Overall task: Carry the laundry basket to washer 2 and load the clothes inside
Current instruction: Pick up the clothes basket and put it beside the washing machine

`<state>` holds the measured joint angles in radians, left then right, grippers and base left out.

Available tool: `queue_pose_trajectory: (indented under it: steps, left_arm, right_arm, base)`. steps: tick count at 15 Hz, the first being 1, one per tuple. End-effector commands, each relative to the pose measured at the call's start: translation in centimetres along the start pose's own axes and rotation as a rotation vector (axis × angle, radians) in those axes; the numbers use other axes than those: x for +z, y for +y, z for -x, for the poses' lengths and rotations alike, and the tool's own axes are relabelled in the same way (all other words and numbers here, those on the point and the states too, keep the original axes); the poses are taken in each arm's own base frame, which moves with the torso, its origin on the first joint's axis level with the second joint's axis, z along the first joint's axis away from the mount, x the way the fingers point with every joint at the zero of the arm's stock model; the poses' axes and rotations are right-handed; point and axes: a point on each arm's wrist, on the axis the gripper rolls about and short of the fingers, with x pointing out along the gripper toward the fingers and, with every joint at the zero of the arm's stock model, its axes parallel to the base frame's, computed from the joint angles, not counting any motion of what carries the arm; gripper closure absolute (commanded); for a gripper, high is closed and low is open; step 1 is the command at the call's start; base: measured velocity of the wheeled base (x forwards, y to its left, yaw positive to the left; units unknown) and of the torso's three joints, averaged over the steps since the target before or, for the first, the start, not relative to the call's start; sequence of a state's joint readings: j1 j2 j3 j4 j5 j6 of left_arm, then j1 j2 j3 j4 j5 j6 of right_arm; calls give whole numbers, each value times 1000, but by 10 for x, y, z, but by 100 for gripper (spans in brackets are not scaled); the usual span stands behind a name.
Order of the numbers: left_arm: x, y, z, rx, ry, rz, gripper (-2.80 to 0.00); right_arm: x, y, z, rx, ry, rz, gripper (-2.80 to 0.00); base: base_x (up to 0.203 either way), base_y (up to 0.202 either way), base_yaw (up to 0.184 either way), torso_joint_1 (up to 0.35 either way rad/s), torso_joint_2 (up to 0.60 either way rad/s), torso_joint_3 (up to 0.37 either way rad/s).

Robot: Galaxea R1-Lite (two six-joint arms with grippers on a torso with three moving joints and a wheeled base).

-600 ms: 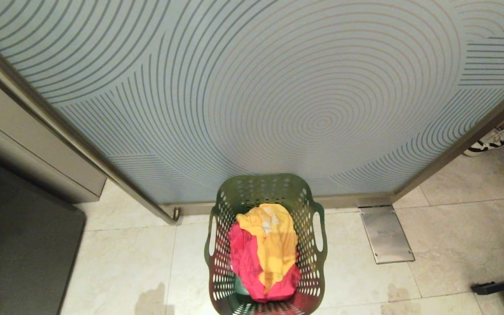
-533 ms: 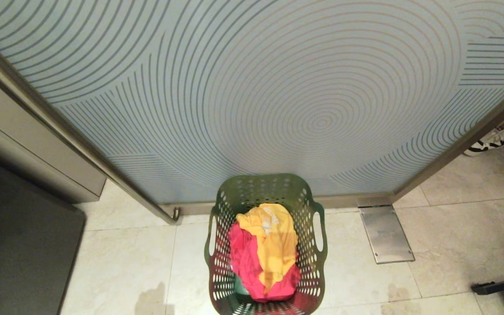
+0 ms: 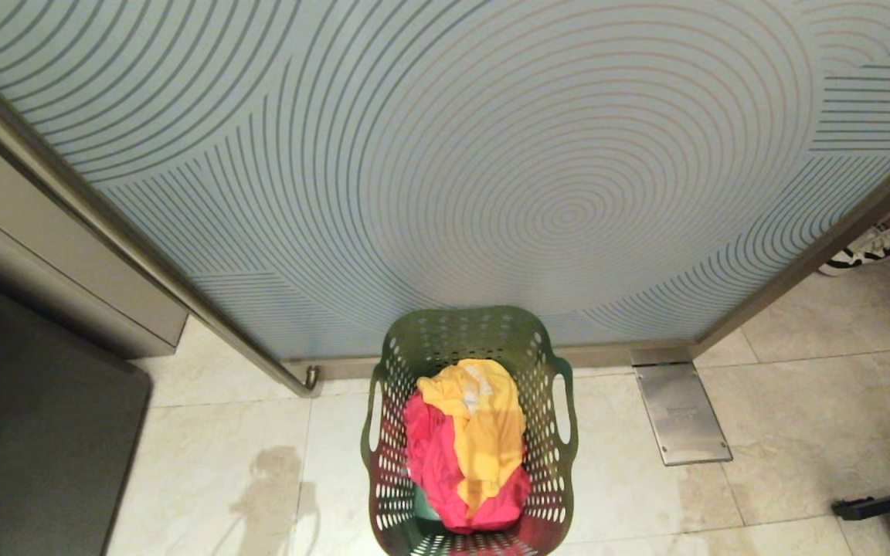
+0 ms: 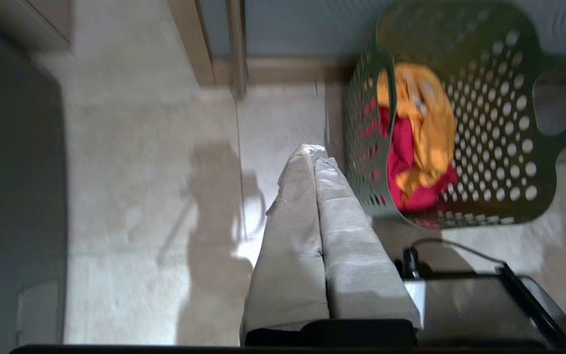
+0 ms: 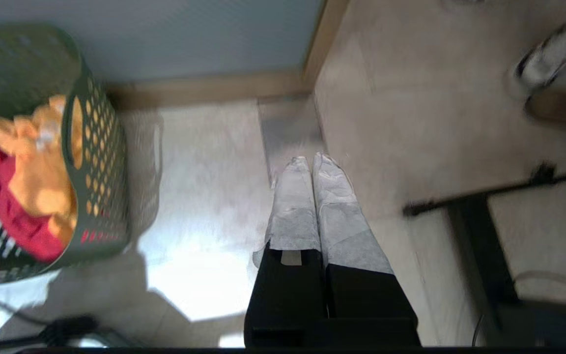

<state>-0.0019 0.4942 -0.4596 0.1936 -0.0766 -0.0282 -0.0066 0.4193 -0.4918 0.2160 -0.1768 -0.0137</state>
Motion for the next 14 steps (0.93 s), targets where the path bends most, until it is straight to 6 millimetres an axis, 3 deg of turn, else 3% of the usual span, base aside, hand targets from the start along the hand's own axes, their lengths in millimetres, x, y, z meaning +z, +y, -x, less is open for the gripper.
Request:
queue_pose_trajectory:
  steps: [1,5,8,10,12,14]
  left_arm:
    - [10,3,-53,-8,236,23,0]
    - [8,2,-141,-68,432,31,0]
    - [7,-14,-183,-144,487,11,0]
    - [3,-31,-197,-197,528,35,0]
    - [0,-40,-201,-214,551,75,0]
    - [-1,-41,-202,-215,560,80,0]
  right_arm:
    - [16,8,-48,2,202,18,0]
    - [26,26,-142,31,383,-33,0]
    - [19,40,-210,70,414,-82,0]
    - [17,50,-248,88,399,-138,0]
    - [20,67,-263,138,363,-185,0]
    - [20,83,-261,185,365,-209,0]
  base:
    - [0,0,0,0,0,0]
    - [0,0,0,0,0,0]
    - [0,0,0,0,0,0]
    - [0,0,0,0,0,0]
    - [0,0,0,0,0,0]
    - [0,0,0,0,0,0]
